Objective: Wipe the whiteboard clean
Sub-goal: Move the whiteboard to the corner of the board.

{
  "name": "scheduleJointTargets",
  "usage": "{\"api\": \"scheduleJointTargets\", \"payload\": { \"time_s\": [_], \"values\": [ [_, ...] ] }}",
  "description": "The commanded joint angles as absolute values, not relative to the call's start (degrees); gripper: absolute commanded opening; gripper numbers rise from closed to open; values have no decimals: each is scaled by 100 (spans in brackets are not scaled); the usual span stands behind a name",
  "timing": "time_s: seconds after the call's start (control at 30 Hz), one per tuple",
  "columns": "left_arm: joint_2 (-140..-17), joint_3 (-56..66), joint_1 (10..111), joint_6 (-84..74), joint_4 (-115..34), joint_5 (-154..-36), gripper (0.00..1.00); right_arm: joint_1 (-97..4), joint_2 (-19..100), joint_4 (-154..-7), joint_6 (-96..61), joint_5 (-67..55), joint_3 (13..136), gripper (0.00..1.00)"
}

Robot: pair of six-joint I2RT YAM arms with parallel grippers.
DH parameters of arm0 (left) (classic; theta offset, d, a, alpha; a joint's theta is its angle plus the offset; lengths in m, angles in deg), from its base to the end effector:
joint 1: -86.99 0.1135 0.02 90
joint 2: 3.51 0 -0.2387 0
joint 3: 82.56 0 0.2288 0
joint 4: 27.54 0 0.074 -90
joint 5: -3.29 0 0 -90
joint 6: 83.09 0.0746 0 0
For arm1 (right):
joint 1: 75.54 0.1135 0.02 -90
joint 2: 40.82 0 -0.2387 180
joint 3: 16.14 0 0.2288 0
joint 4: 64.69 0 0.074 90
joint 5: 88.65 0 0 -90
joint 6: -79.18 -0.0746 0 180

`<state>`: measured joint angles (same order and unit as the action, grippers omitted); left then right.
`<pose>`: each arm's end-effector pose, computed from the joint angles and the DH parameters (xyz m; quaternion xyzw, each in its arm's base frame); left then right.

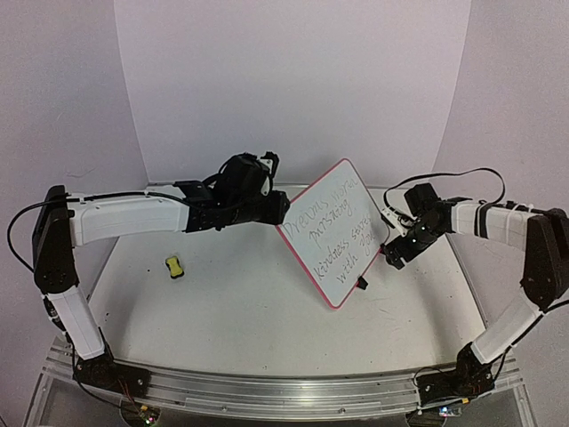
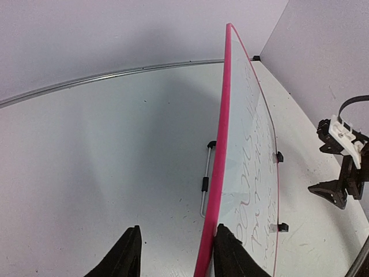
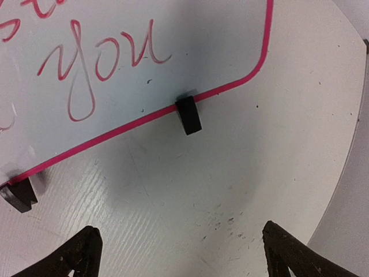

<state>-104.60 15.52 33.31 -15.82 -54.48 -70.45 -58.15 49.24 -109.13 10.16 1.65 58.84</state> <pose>0.2659 -0.3265 0.2630 0.1605 0.8449 -0.2101 0.4650 0.3022 0.0942 0.1646 -0.3164 0.9115 -0.0108 0.2627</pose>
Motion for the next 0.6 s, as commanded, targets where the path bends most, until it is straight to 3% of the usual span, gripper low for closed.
{"api": "scheduleJointTargets", "payload": {
  "time_s": [0.0, 0.13, 0.33, 0.57],
  "values": [
    [-10092, 1514, 3329, -1570, -5428, -6780, 45, -5810, 5462, -10272, 1570, -108, 6245, 98],
    [-9812, 1468, 3331, -1585, -5426, -6774, 48, -5822, 5893, -10020, 1652, -68, 6366, 96],
    [-9343, 1264, 3320, -1640, -5410, -6936, 61, -5906, 6167, -9713, 1636, -288, 6307, 93],
    [-8715, 936, 3320, -1629, -5421, -6945, 62, -6035, 6493, -9404, 1614, -636, 6225, 84]
  ]
}}
